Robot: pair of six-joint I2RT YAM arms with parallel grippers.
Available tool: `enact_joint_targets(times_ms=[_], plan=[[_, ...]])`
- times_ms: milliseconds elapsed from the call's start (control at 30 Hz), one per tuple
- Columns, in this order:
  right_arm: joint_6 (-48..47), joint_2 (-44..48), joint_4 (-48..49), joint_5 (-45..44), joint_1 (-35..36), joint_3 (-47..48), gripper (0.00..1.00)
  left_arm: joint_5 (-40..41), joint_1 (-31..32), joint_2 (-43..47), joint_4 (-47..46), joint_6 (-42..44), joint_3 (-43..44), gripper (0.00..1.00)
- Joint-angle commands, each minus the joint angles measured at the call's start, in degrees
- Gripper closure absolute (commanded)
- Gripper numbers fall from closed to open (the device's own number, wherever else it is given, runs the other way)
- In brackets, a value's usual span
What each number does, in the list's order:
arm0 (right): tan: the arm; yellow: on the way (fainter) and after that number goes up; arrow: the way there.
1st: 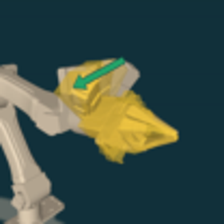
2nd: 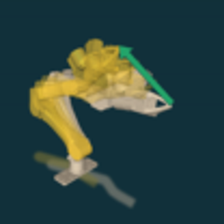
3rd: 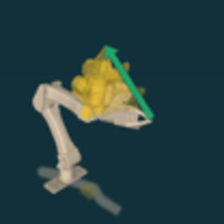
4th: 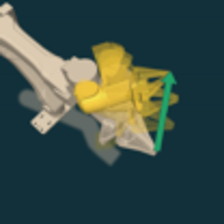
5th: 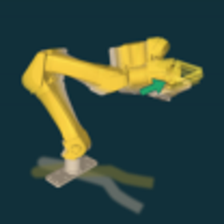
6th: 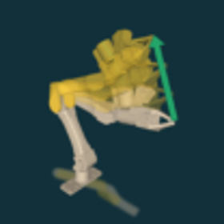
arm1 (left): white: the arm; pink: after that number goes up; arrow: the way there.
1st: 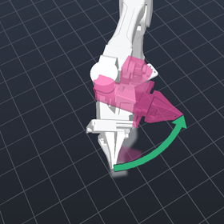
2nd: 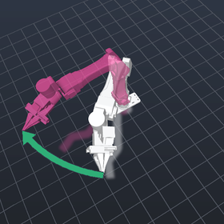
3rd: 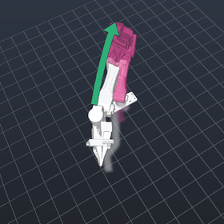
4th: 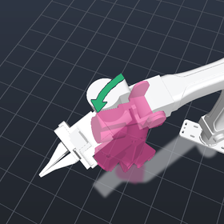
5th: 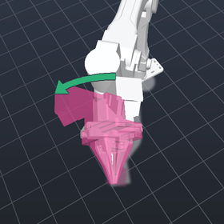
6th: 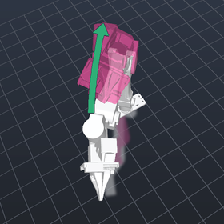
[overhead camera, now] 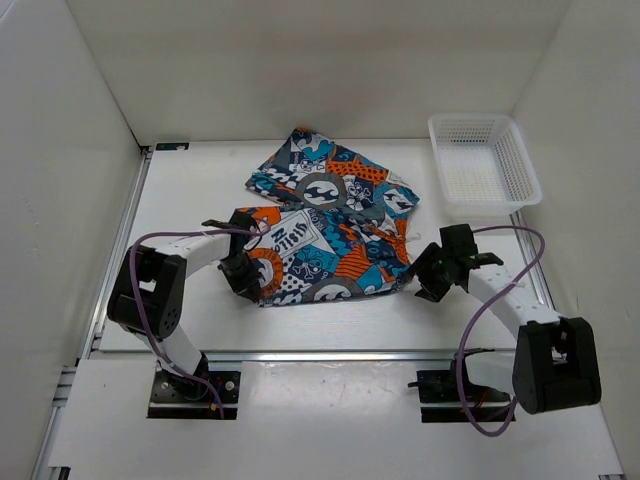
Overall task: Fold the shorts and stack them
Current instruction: Fold the shorts
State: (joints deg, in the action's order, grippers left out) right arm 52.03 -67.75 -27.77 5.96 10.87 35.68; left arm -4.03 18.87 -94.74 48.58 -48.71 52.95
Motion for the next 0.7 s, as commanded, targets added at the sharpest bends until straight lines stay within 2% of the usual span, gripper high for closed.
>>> enact_joint_targets(times_ms=[0,167,400,433,500,533,633,667], plan=[[2.10,-2.47,7.98,3.53,-0.24,-0.26,0.36,1.84,0.02,1.31,-1.29,0.37,1.46,0.90],[4.39,-8.43,14.50,2.93,-0.24,-1.32,0.42,1.84,0.02,2.45,-1.29,0.37,1.46,0.90],[7.55,-16.62,16.78,1.60,4.85,-0.09,0.66,1.84,0.02,3.59,0.38,0.37,4.17,0.90],[7.56,-16.63,16.26,0.65,4.86,0.52,0.76,1.84,0.02,3.60,1.34,0.37,4.96,0.90],[7.56,-14.79,12.67,-1.46,4.86,3.33,0.88,2.53,0.02,4.30,3.80,1.42,8.37,0.90],[6.60,-12.70,10.74,-4.78,4.86,7.00,0.98,3.50,0.02,4.82,5.02,1.42,10.05,0.90],[1.33,-9.08,2.83,-9.37,3.54,14.30,1.00,6.91,-0.50,6.06,11.70,3.88,19.97,0.90],[-0.25,-6.90,0.89,-12.17,3.02,20.07,1.00,7.98,-0.50,6.93,13.63,4.41,23.13,0.90]])
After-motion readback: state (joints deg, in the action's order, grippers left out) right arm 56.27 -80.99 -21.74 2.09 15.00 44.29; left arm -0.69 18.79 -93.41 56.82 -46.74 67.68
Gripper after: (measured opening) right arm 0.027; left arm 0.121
